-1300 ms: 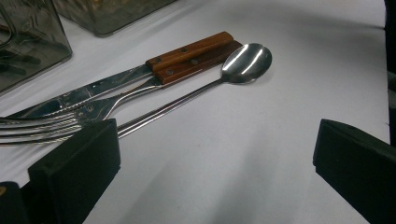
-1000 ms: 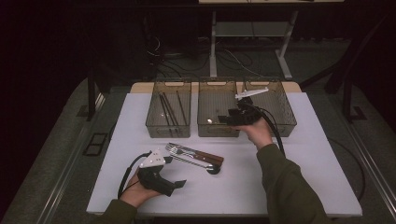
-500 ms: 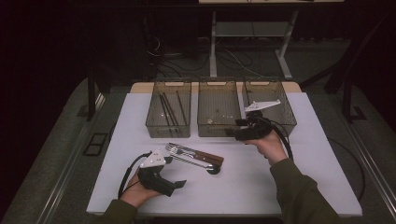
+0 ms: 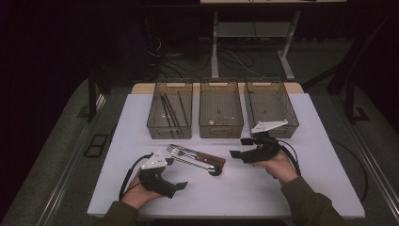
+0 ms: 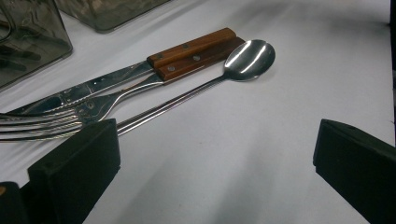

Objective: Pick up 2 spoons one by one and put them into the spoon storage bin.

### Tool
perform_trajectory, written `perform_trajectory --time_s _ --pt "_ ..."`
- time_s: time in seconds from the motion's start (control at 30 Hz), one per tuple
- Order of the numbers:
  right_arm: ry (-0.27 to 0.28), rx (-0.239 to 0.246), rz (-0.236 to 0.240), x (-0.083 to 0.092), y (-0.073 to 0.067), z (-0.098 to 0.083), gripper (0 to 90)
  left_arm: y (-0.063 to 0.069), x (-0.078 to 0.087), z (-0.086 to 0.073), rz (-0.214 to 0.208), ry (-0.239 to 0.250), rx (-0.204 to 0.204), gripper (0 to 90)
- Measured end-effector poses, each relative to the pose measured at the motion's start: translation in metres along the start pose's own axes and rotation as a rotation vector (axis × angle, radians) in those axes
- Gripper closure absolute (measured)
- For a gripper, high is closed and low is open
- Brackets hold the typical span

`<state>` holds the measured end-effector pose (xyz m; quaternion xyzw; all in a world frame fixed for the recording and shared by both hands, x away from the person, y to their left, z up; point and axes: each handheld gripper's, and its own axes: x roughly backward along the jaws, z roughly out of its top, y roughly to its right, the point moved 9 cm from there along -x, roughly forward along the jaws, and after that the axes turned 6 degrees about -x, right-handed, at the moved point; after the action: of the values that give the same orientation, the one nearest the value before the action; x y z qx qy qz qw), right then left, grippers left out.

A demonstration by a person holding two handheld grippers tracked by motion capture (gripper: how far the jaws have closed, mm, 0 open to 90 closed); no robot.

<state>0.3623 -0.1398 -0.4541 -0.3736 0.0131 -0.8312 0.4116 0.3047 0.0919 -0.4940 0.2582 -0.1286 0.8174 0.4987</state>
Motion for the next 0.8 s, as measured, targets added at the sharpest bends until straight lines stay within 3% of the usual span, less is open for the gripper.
perform_trajectory --time_s 0.27,0.47,0.8 --pt "-0.016 -0.003 0.046 -0.008 -0.015 -0.013 34.8 0.001 0.001 0.001 0.000 0.001 0.001 0.0" --pt "-0.061 0.014 0.067 -0.020 -0.025 -0.021 42.7 0.001 0.000 0.000 -0.003 0.000 0.002 0.0" --pt "-0.121 0.031 0.071 -0.037 -0.035 -0.031 55.9 0.001 0.000 0.000 -0.002 0.000 0.001 0.0"
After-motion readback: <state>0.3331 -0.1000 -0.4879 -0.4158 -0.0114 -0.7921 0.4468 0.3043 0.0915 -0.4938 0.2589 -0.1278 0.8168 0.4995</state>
